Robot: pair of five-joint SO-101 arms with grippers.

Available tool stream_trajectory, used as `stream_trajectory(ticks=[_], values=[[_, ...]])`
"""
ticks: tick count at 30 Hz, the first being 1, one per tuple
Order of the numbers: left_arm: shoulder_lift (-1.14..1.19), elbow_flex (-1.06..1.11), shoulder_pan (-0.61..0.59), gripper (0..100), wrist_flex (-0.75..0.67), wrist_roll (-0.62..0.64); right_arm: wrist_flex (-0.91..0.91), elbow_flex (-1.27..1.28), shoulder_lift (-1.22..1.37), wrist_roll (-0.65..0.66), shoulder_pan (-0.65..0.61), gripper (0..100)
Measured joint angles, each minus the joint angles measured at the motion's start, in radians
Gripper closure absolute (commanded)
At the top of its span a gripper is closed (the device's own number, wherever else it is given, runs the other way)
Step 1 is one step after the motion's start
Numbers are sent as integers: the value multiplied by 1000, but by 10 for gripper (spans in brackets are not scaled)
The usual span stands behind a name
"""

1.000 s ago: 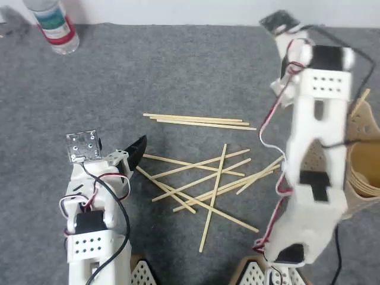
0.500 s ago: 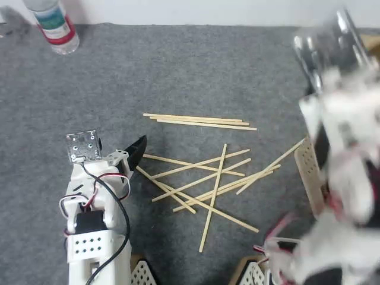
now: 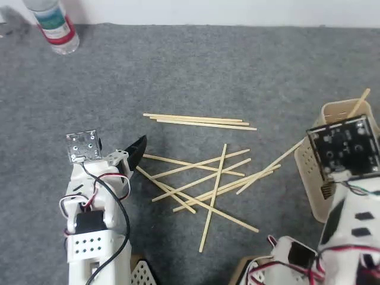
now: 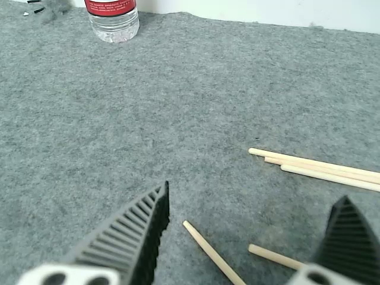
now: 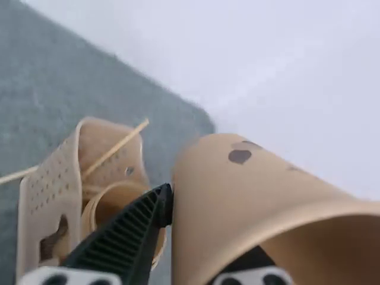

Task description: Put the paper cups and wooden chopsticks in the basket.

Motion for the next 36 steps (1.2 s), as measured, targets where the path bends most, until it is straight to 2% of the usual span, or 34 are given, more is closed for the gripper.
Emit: stream_trajectory(ticks=[9,22,28,36], values=[[-2,9,0,614,0,0,0,255,12,8,72,993],[-2,9,0,614,0,0,0,285,207,8,72,993],[-2,9,0,614,0,0,0,400,218,5,74,993],[-2,9,0,614,0,0,0,408,207,5,72,991]])
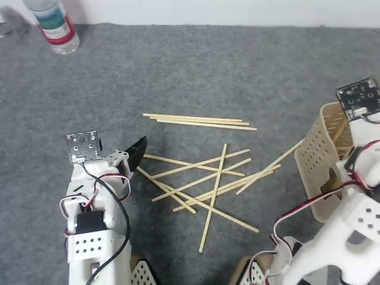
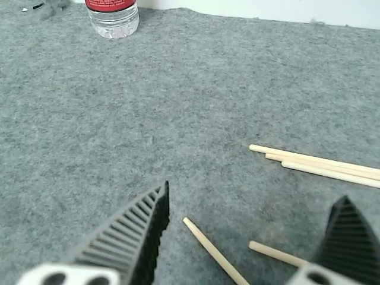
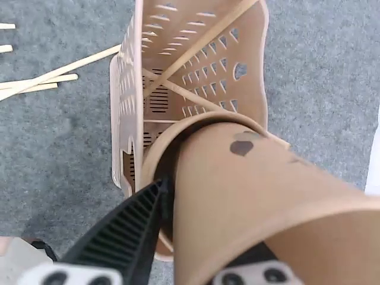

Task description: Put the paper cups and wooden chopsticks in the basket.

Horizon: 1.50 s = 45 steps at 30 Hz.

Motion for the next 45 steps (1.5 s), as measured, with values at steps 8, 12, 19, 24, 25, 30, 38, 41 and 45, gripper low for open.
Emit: stream_trajectory(ticks=[8,12,19,24,25,30,38,41,45], values=[[0,0,0,614,0,0,0,0,8,-66,2,720],[0,0,0,614,0,0,0,0,8,-74,2,757],[0,0,0,614,0,0,0,0,8,-74,2,761],[0,0,0,614,0,0,0,-51,-91,-75,2,761],[0,0,0,614,0,0,-5,-61,-129,-75,-3,761],[0,0,0,614,0,0,-9,-75,-278,-75,-64,761],[0,0,0,614,0,0,-9,-75,-281,-77,-74,762],[0,0,0,614,0,0,-9,-75,-281,-77,-74,763],[0,0,0,614,0,0,-9,-38,-282,-77,-74,763]])
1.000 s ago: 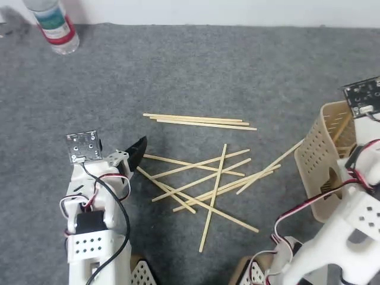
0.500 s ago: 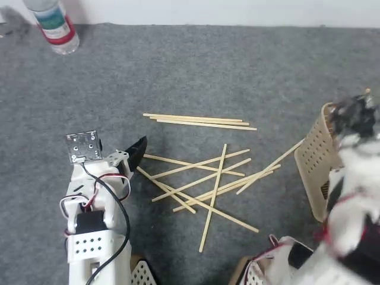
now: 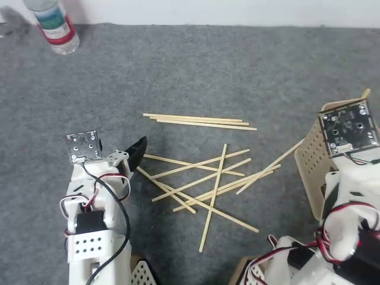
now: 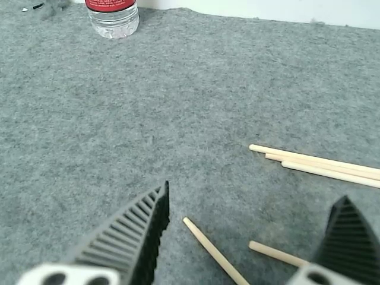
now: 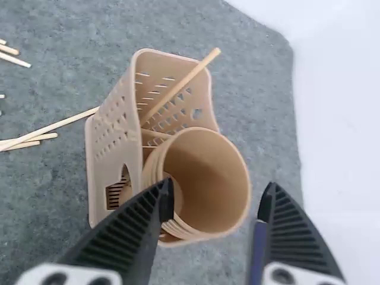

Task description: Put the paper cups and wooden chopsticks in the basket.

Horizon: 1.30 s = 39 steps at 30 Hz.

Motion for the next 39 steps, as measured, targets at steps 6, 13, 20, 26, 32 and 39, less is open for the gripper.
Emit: stream_trajectory(ticks=[6,13,20,26,32,39], values=[[0,0,0,614,0,0,-68,305,14,0,0,764],[0,0,0,614,0,0,-187,578,-8,0,-9,764],[0,0,0,614,0,0,-331,695,-23,0,-5,764],[0,0,0,614,0,0,-460,790,-31,0,-5,764],[0,0,0,614,0,0,-595,888,-49,0,-11,764],[0,0,0,614,0,0,-695,948,-51,2,-14,764]])
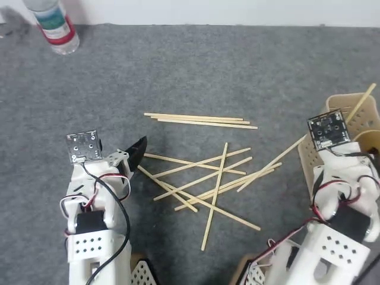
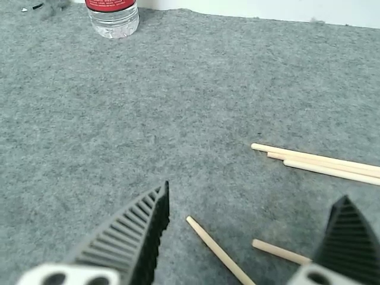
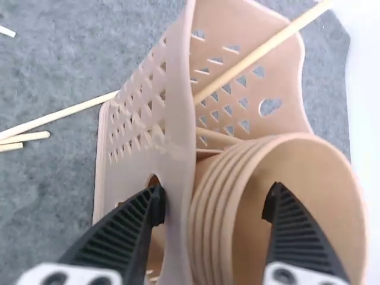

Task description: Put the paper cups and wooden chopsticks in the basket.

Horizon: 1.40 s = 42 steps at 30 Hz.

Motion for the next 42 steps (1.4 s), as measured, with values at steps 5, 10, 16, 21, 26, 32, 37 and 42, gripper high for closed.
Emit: stream_trajectory(ticks=[5,10,16,21,26,32,37,42], values=[[0,0,0,614,0,0,-3,2,-17,0,0,764],[0,0,0,614,0,0,46,-51,-15,-14,0,763],[0,0,0,614,0,0,290,-374,48,-146,6,762],[0,0,0,614,0,0,457,-776,38,-169,-66,761],[0,0,0,614,0,0,603,-973,26,-187,-209,762],[0,0,0,614,0,0,690,-956,34,-319,-400,762],[0,0,0,614,0,0,643,-749,34,-433,-614,764],[0,0,0,614,0,0,413,-393,55,-470,-783,764]])
